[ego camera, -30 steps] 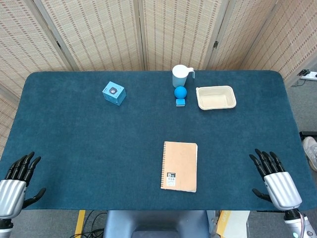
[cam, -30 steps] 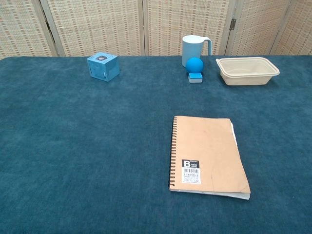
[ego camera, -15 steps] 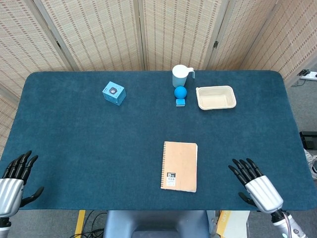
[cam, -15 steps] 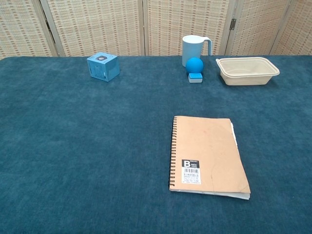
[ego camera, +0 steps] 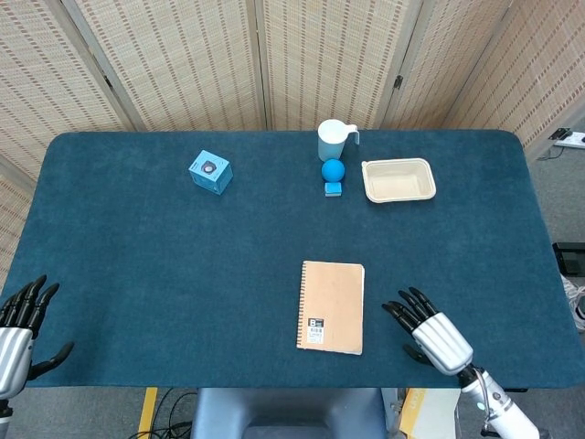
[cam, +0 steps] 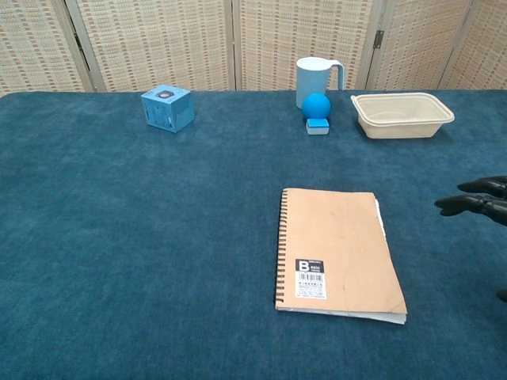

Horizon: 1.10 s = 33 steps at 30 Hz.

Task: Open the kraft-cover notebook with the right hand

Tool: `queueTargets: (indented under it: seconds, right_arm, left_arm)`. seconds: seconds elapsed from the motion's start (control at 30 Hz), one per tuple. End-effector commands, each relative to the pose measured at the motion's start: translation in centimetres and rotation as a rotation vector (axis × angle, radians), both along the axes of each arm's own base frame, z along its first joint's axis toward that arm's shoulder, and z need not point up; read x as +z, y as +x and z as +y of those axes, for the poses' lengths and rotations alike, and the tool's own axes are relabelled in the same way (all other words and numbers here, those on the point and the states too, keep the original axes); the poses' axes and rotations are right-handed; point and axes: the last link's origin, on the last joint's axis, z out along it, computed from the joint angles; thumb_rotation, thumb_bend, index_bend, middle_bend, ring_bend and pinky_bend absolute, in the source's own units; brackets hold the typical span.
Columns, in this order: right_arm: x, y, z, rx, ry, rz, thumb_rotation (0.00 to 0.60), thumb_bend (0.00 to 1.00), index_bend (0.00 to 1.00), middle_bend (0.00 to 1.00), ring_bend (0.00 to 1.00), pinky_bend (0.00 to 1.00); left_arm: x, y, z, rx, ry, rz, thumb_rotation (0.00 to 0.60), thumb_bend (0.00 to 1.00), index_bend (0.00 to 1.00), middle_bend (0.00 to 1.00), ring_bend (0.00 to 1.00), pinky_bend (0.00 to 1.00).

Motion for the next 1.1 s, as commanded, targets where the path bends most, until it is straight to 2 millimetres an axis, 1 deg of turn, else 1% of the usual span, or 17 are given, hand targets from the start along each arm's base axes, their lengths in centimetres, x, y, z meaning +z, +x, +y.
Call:
queueTargets:
  seconds: [0.03,0.3,0.57,0.83,1.1]
  right_arm:
    - [-0.9,0.5,-0.7,0.018,-0.002,-0.029,0.6,0.29,0.09,0.21,0.01,0.0]
    - [-3.4,1.5,-1.4,0.066,-0.004,-0.05,0.6,0.28,0.09,0.21,0.01,0.0]
    - [-5.2,2.0,-1.9,0.092,-0.002,-0.054,0.6,0.28,0.09,0.21,0.01,0.0]
    - [-6.0,2.3,-2.5,0.095,-0.013,-0.056,0.6,0.29,0.09,0.21,0.01,0.0]
    - [-7.0,2.7,-3.4,0.097,-0.003,-0.053,0.6,0.29,0.09,0.21,0.01,0.0]
  left_arm:
    - [0.2,-0.1,0.0,0.004,0.001,-0.003,0.6,0.24,0.09,0.0,0.05,0.14]
    - [0.5,-0.2,0.0,0.009,0.007,-0.016,0.6,0.24,0.09,0.0,0.05,0.14]
    - [0.9,-0.2,-0.1,0.012,0.013,-0.024,0.6,0.24,0.1,0.0,0.05,0.14]
    - [1.1,-0.2,-0.2,0.01,0.021,-0.033,0.6,0.24,0.1,0.0,0.05,0.14]
    - [1.3,-0.1,-0.5,0.006,0.03,-0.036,0.6,0.24,0.1,0.0,0.05,0.14]
